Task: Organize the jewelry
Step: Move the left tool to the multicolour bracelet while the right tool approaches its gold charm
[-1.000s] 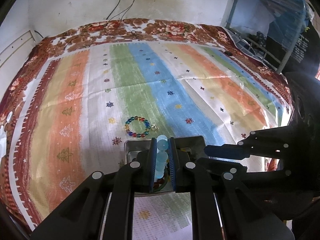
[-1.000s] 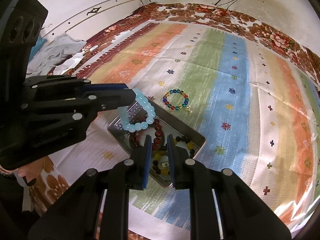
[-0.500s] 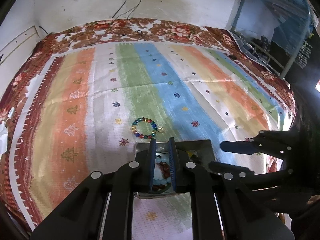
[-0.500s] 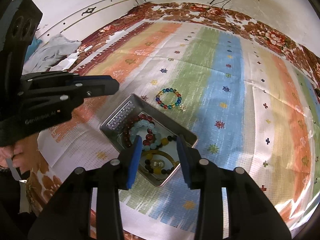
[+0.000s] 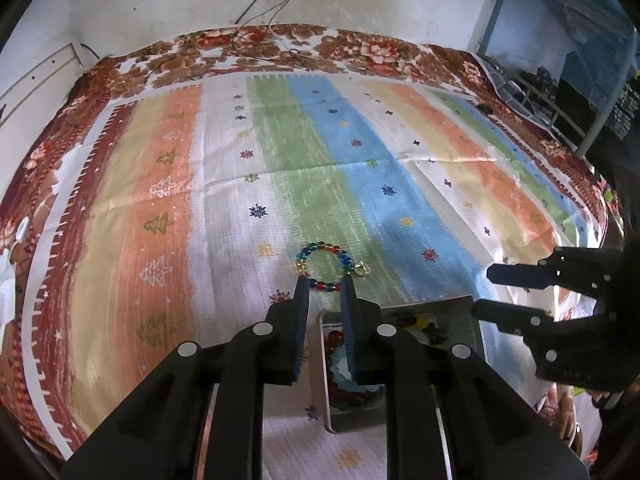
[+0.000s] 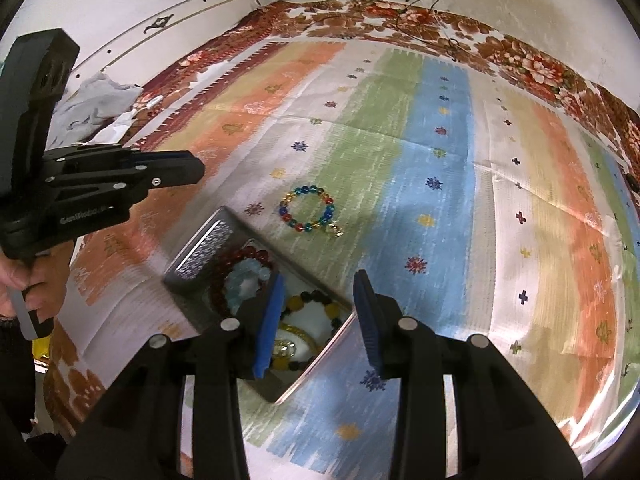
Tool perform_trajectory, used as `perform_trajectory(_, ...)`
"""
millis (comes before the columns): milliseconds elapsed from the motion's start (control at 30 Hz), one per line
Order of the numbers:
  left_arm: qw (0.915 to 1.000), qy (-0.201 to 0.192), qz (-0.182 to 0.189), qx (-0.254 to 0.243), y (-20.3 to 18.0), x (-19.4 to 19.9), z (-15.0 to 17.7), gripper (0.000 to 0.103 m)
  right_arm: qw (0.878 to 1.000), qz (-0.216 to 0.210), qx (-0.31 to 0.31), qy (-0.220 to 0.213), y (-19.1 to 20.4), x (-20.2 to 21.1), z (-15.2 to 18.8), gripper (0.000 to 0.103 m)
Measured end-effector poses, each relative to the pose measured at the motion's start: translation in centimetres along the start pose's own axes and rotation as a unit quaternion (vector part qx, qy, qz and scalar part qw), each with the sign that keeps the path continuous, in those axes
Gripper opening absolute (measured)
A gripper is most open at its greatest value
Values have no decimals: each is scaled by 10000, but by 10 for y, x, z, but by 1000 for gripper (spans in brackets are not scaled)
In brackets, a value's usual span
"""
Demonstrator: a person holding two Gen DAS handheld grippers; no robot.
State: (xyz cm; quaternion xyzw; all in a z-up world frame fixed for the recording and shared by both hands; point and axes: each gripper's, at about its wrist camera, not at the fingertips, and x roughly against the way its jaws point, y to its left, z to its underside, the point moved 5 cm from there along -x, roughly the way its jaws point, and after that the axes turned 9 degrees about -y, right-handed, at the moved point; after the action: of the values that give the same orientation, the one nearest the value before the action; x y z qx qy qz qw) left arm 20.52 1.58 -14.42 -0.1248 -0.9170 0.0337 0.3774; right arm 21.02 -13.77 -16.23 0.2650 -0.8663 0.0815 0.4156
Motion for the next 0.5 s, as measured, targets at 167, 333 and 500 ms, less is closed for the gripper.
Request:
perform_trajectory(167, 10000, 53, 13, 57, 9, -9, -5, 15, 9999, 32, 50, 110, -10, -12, -8, 38)
perform_trajectory(333, 9995, 185, 260, 27, 8, -19, -10, 19, 9995, 14, 156, 283, -21, -26, -16, 40)
perform_trajectory(500, 9994, 302, 60, -177, 13, -33, -13, 25, 9991, -110, 115, 385, -33, -40, -25, 40)
